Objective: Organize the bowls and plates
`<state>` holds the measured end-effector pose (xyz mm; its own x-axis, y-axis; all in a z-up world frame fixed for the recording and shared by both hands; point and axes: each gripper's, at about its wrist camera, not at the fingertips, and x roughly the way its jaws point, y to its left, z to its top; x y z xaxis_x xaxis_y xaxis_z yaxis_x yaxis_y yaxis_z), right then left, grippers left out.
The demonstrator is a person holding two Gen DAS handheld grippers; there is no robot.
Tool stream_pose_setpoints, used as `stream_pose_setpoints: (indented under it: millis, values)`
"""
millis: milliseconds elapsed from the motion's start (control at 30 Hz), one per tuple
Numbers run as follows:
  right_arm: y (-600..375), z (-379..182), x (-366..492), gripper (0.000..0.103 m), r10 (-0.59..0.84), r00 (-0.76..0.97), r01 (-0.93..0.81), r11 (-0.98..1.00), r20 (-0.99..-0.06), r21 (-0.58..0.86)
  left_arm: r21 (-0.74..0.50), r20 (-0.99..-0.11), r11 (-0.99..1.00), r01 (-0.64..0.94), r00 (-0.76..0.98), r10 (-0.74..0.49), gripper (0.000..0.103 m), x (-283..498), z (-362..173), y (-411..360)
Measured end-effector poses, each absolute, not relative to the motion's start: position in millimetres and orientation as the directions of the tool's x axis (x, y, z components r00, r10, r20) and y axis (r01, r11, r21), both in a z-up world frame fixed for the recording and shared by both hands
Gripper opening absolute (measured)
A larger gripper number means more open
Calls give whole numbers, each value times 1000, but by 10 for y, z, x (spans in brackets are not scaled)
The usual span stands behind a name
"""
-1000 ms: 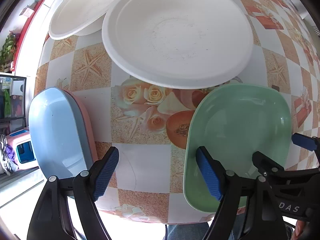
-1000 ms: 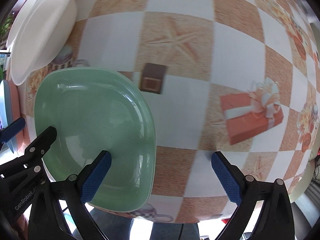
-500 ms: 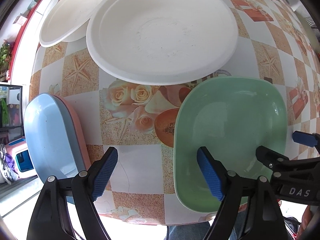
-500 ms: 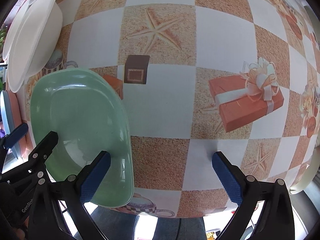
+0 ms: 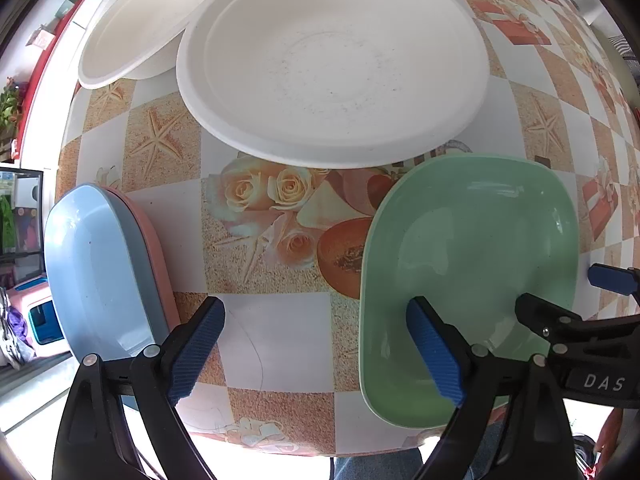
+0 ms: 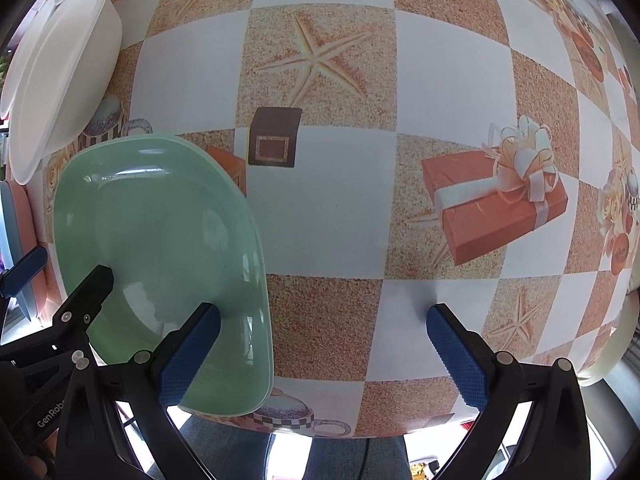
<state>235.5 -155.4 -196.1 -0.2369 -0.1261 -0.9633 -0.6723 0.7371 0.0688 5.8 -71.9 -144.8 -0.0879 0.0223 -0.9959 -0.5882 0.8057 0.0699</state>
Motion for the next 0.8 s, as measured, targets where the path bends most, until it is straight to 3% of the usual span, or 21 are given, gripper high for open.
stream_pose_setpoints:
  millis: [367,467,600,800]
  values:
    - [-1564,-1946,2354,103,-112,-222,-670,739,-969,68,77,-995,816,-573,-95,27,97,69,-1410,-675]
    - [-1582,-1920,2350,103,-112,-244,-650,756,-963,77,64,-996,829,-556,-93,15,88,86,-1331,-734]
    - [-1616,-1928,2315,103,-110,-279,-634,767,-954,97,23,-997,831,-556,-77,-24,68,102,-1286,-769]
    - [-1635,-1802,2211,75,-105,-245,-668,738,-964,90,-58,-995,832,-551,-39,-96,29,142,-1268,-806]
